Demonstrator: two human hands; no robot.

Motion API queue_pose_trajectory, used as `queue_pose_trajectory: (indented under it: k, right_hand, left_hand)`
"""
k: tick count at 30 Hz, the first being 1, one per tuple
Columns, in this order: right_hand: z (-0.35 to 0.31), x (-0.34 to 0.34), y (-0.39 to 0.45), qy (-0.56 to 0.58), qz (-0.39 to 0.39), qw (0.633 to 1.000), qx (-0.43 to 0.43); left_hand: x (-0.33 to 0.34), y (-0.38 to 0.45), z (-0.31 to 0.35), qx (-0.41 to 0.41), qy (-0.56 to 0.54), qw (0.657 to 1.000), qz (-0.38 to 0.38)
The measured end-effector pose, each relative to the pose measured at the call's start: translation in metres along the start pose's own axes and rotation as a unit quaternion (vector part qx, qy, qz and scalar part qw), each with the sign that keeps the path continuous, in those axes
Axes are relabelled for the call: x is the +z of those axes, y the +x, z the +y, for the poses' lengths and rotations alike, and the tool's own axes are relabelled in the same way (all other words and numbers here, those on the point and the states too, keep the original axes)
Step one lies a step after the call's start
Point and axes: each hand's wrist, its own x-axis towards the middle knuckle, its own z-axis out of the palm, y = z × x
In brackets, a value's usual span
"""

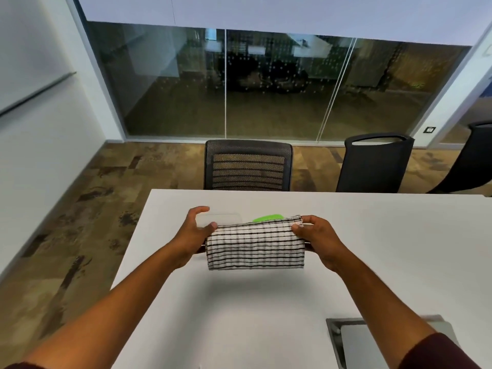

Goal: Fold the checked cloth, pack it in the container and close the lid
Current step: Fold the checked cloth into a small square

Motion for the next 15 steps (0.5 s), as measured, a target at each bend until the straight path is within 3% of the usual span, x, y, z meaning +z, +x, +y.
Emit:
queue_pose_trajectory:
  k: [5,10,13,15]
  right_hand:
    - [0.001,0.001,-0.003,0.017,0.014,0.999,-0.042]
    - [-0.002,-0.004,-0.003,-0.022,-0.026,0.993,-0.114]
    - [-0.002,-0.005,-0.004,-0.085,-0.015,0.988,-0.127]
    - [0.0,-0.004,-0.003,-0.174,0.044,0.97,-0.163]
  left_hand:
    - [-0.004,-0.004,0.002,0.105,0.04,0.993,-0.021]
    - [0.002,-0.009,0.006,0.171,0.141,0.975,0.029]
    - [0.006,-0.008,0.004,0.205,0.217,0.953,0.045]
    - [0.009,-0.009,0.003,0.24,0.261,0.933,0.066]
